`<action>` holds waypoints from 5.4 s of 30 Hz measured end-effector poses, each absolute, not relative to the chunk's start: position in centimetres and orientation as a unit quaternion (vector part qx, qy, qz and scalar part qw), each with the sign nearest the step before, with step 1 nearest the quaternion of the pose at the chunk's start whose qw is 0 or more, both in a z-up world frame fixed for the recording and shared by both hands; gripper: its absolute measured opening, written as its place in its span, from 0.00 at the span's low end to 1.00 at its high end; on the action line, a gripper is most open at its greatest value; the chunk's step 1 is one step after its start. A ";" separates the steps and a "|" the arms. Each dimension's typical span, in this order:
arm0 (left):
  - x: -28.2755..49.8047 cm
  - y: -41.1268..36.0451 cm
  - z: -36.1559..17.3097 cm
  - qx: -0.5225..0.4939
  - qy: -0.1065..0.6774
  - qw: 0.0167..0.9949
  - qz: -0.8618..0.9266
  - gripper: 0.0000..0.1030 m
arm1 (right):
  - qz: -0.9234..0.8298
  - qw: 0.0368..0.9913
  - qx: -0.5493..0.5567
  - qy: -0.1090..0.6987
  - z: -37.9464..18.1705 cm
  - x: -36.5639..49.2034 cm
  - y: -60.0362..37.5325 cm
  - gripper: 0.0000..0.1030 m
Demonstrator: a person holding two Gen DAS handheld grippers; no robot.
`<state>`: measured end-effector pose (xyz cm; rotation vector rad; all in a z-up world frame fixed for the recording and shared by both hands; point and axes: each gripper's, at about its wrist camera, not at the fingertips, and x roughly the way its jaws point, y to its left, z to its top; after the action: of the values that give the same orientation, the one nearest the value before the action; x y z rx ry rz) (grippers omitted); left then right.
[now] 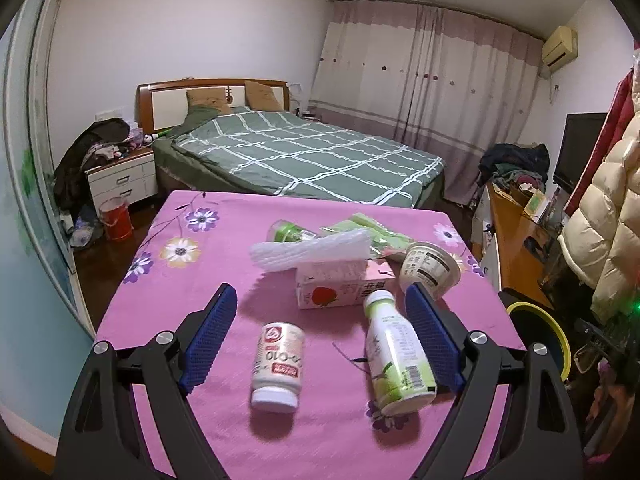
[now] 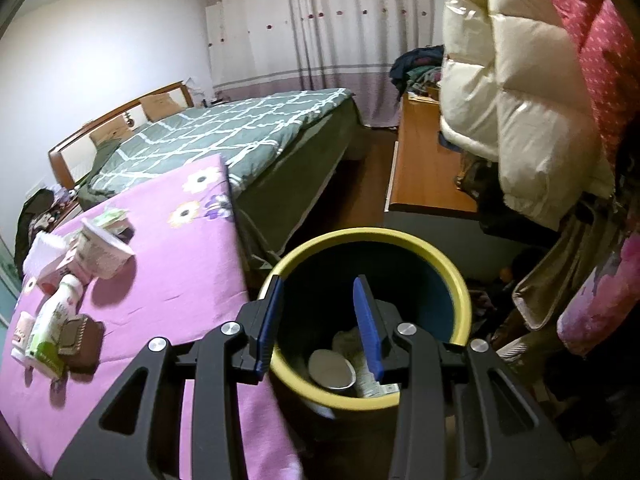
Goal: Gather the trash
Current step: 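Move the left tool back over the table toward the milk bottle, then move the right tool to the table and grasp the white yogurt cup, then carry the yogurt cup over the bin and open the right tool, then close the left tool around the green-labelled milk bottle and lift it, then carry the milk bottle over the bin and open the left tool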
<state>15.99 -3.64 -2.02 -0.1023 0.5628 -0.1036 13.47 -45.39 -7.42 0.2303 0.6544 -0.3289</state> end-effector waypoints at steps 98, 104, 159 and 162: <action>18.2 -9.0 -9.1 -0.040 0.376 0.918 -0.118 0.73 | -0.123 0.896 0.031 0.426 -9.7 22.9 -46.1 0.25; 19.5 -9.9 -10.1 -0.033 0.392 0.912 -0.117 0.73 | -0.130 0.903 0.047 0.408 -9.2 22.3 -46.3 0.26; 21.1 -16.0 -0.1 0.020 0.314 0.936 -0.160 0.50 | 0.038 0.883 -0.025 0.467 -14.2 33.8 -29.8 0.95; 21.5 -18.2 0.7 0.027 0.313 0.932 -0.182 0.50 | 0.038 0.883 -0.025 0.467 -14.2 33.8 -29.6 0.95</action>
<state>21.53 -18.22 0.66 0.0548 0.6410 -0.3719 33.80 -29.62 -14.16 -0.0530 0.9723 0.0787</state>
